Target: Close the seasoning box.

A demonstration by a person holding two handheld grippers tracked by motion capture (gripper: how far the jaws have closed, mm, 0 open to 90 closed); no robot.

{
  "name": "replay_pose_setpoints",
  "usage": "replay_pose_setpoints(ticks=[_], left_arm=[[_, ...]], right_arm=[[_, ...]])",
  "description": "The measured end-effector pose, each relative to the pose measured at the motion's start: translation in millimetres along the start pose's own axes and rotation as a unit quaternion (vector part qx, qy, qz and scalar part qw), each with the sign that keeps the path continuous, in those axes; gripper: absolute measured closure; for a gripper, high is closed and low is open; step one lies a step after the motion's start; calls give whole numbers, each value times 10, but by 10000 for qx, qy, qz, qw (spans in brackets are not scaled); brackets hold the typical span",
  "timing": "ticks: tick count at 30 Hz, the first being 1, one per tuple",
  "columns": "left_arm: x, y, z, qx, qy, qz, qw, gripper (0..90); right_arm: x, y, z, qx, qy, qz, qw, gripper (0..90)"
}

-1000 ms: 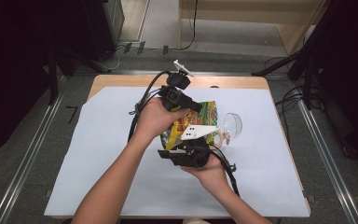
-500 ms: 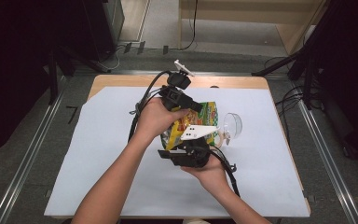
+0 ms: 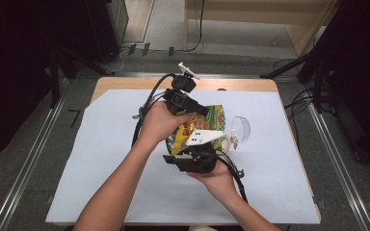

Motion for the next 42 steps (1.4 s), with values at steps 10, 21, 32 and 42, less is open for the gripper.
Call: replay_pose_setpoints(ticks=[10,21,32,42], left_arm=[[19,12,-2,53,77,53,9999,823],[43,14,5,67,94,57,9999,824],[44,5,13,81,82,32,9999,823],[19,22,-10,88,50,31,9999,823]], right_arm=[[3,12,-12,21,33,-22,10000,667],[-1,7,-11,23,41,-34,10000,676],[-3,-2,2,49,13,-79,10000,675],[3,15,-17,1,0,-79,10000,675]])
Point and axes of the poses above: each handheld gripper's, and its own axes: y roughly forward along the jaws, z roughly out of its top, x roughly to its right, the point moved 2 cm from there along y, roughly forward along the jaws, and after that the axes turned 6 degrees about -y, right-handed, at the moved point
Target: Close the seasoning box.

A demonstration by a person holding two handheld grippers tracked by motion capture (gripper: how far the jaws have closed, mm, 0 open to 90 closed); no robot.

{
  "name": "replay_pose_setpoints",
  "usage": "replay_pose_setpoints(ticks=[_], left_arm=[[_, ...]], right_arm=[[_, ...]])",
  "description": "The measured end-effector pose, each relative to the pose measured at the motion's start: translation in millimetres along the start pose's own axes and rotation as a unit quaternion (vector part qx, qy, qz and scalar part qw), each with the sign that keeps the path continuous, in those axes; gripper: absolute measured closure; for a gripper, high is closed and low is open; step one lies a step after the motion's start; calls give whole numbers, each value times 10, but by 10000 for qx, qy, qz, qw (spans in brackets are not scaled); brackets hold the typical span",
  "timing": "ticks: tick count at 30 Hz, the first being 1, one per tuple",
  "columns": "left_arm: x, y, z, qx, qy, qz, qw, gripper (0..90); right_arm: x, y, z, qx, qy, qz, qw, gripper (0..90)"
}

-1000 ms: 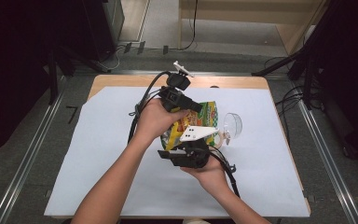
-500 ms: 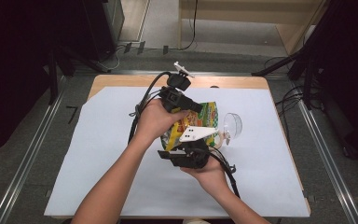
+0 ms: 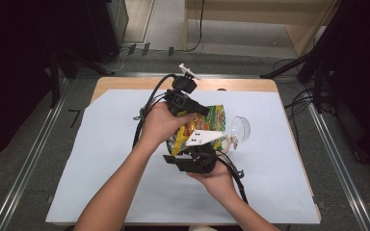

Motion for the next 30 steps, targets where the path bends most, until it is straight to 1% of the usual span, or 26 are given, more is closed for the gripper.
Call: replay_pose_setpoints(ticks=[3,8,15,17,19,23,25,28,30], left_arm=[[0,-7,7,7,2,-31,10000,823],[11,-1,15,-15,19,8,10000,823],[9,-6,11,19,9,-11,10000,823],[15,-22,14,87,14,-54,9999,822],[27,-30,17,108,29,-38,9999,823],[12,4,11,30,17,9,10000,822],[-2,9,8,19,-8,-9,10000,822],[5,-4,16,36,-24,-57,10000,821],[18,-12,31,24,7,-35,10000,821]], right_arm=[[-2,-8,5,0,-2,-18,10000,676],[3,-14,6,32,-2,-21,10000,676],[2,-11,6,16,-17,-29,10000,676],[2,-25,15,17,-76,-63,9999,676],[4,-38,22,22,-144,-108,9998,676],[15,-22,10,20,-83,-59,9999,676],[20,-13,1,-10,-50,-30,10000,676],[10,-17,6,29,-87,-74,9999,675],[-3,-27,14,73,-69,-85,9999,675]])
Point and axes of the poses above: each handheld gripper's, and its own axes: y roughly forward along the jaws, z roughly out of its top, x roughly to its right, the point moved 2 cm from there along y, roughly forward along the jaws, and after that the axes turned 6 degrees about -y, right-handed, at the moved point
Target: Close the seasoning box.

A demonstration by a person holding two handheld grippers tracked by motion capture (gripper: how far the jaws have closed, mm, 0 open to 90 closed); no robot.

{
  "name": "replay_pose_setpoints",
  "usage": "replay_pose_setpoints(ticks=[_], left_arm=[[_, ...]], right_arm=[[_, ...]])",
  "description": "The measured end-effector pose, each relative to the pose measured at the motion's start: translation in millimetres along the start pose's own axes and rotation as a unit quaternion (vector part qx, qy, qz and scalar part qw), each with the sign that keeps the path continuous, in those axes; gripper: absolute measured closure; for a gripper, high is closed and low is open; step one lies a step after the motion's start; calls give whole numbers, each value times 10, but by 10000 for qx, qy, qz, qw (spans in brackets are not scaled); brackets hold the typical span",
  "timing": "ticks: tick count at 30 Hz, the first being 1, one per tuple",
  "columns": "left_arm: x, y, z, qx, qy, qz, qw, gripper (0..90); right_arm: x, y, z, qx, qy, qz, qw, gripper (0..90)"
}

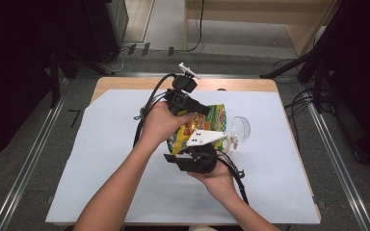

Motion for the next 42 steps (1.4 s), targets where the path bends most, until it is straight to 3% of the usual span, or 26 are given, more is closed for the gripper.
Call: replay_pose_setpoints(ticks=[15,25,30,42], left_arm=[[33,16,11,-39,43,49,10000,822],[20,15,19,-64,32,50,10000,821],[20,-13,31,36,-7,-28,10000,821],[19,36,42,-105,9,66,9999,822]], right_arm=[[-1,-5,6,55,150,72,9998,677],[12,-16,17,19,106,87,9999,676],[18,-29,31,6,69,66,10000,677],[28,-18,16,3,196,134,9997,677]])
Point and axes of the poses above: each handheld gripper's, and its own axes: y roughly forward along the jaws, z roughly out of its top, x roughly to its right, the point moved 2 cm from there along y, roughly forward along the jaws, and after that the axes turned 6 degrees about -y, right-handed, at the moved point
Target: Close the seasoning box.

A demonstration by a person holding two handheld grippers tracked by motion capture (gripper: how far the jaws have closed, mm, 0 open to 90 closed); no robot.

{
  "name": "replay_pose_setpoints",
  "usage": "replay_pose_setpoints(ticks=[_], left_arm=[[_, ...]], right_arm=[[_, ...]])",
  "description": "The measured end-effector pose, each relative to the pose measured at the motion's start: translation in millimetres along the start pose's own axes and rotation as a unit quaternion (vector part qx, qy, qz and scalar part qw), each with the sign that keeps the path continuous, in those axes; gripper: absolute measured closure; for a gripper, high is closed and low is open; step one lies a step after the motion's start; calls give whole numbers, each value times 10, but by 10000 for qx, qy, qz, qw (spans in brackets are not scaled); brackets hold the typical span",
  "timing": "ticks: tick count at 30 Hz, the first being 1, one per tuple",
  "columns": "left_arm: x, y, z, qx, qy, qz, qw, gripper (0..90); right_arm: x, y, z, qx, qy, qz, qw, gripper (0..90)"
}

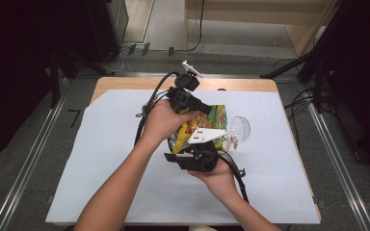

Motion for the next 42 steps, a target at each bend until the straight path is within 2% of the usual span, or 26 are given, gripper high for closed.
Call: replay_pose_setpoints(ticks=[23,29,37,42], left_arm=[[-19,-13,-35,72,-11,-47,10000,822],[-48,-1,-55,80,-82,-57,9999,822],[-31,-9,-43,96,-48,-68,9999,822],[-43,-4,-47,50,-59,-47,10000,821]], right_arm=[[-12,14,-13,-15,-92,-42,9999,677],[-5,34,-32,-71,-96,-5,9999,676],[-12,22,-21,-28,-109,-27,9999,676],[-11,31,-26,-36,-125,-32,9999,676]])
Point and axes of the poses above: each handheld gripper's, and its own axes: y roughly forward along the jaws, z roughly out of its top, x roughly to its right, the point moved 2 cm from there along y, roughly forward along the jaws, and after that the axes turned 6 degrees about -y, right-handed, at the moved point
